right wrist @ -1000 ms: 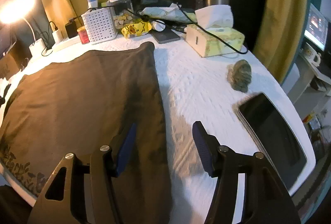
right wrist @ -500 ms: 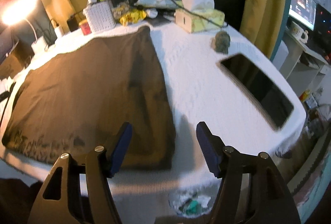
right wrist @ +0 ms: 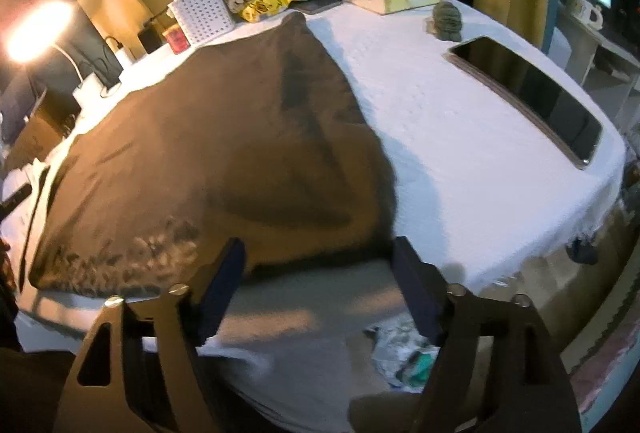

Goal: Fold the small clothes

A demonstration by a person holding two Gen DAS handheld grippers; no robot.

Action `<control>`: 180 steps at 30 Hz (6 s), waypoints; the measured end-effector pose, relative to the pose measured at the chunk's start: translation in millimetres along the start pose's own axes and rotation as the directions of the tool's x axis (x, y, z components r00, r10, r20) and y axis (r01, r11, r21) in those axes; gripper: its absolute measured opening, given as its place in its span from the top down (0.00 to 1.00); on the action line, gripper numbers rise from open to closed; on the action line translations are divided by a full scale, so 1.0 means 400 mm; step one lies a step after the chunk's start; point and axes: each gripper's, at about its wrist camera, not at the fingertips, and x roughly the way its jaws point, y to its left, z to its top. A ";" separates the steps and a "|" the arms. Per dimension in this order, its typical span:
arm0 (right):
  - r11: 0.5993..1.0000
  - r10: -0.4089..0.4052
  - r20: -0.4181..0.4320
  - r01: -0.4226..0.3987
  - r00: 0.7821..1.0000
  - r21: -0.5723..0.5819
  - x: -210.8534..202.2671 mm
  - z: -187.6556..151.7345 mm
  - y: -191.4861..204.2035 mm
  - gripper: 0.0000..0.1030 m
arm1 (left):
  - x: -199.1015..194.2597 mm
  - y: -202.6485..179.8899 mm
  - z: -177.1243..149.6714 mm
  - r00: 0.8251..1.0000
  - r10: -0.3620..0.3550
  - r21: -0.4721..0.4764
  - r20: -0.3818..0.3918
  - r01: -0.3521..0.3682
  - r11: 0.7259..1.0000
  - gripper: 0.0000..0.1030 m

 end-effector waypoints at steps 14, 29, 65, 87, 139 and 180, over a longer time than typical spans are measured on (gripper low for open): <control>0.992 0.089 0.064 -0.094 0.994 0.087 0.091 0.103 0.046 0.23 | 0.038 0.075 0.014 0.998 0.044 -0.046 -0.039 -0.046 0.998 0.25; 0.994 0.074 0.095 -0.081 0.993 0.070 0.185 0.211 0.076 0.43 | 0.112 0.108 0.049 0.996 0.043 -0.055 -0.083 -0.048 0.997 0.25; 0.939 0.183 0.085 -0.149 0.979 -0.309 0.205 0.287 0.425 0.90 | 0.067 0.218 0.047 0.999 0.039 -0.119 0.014 -0.037 0.992 0.25; 0.811 0.348 -0.071 -0.338 0.935 -0.479 0.258 0.206 0.716 0.90 | -0.033 0.272 -0.019 0.996 0.072 -0.172 0.044 -0.063 0.983 0.25; 0.594 0.483 -0.163 -0.459 0.860 -0.661 0.039 0.048 0.839 0.50 | -0.148 0.214 -0.054 0.995 0.057 -0.176 0.084 -0.041 0.984 0.25; 0.741 0.381 -0.151 -0.399 0.912 -0.540 0.147 -0.031 0.589 0.50 | -0.119 0.022 -0.135 0.990 0.061 0.073 -0.125 -0.052 0.996 0.93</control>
